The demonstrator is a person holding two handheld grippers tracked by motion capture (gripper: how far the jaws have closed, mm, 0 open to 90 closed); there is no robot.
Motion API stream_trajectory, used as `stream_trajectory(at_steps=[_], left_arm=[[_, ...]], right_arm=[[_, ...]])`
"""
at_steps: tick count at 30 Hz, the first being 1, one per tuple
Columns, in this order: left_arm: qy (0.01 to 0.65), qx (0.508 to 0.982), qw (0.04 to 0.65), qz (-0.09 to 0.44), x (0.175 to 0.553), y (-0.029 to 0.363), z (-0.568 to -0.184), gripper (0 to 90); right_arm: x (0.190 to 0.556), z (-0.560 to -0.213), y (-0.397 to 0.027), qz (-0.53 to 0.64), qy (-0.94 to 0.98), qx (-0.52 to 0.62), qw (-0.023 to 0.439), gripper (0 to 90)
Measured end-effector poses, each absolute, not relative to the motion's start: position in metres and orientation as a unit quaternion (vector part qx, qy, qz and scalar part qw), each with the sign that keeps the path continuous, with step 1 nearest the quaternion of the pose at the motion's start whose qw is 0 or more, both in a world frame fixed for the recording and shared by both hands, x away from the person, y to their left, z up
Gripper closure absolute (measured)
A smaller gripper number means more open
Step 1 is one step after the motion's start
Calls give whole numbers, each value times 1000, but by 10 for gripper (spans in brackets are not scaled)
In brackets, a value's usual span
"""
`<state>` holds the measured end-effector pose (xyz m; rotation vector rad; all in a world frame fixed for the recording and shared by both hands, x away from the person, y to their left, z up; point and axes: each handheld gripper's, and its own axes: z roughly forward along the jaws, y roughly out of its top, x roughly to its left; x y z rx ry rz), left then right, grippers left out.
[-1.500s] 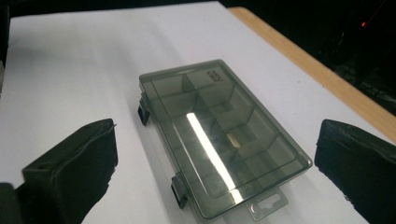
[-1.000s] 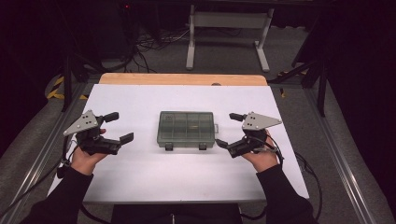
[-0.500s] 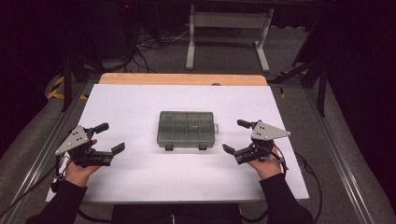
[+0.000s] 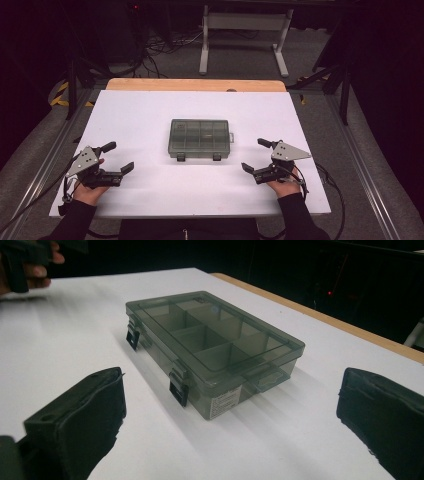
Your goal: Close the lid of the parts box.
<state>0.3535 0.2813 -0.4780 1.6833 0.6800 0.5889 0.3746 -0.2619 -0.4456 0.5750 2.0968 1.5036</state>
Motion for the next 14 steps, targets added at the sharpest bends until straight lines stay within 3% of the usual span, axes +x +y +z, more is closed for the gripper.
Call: stream_trajectory(at_steps=[14], left_arm=[[312,726,562,245,356,280,-486,24]], right_arm=[[376,-457,-271,546,768,236,239,1]])
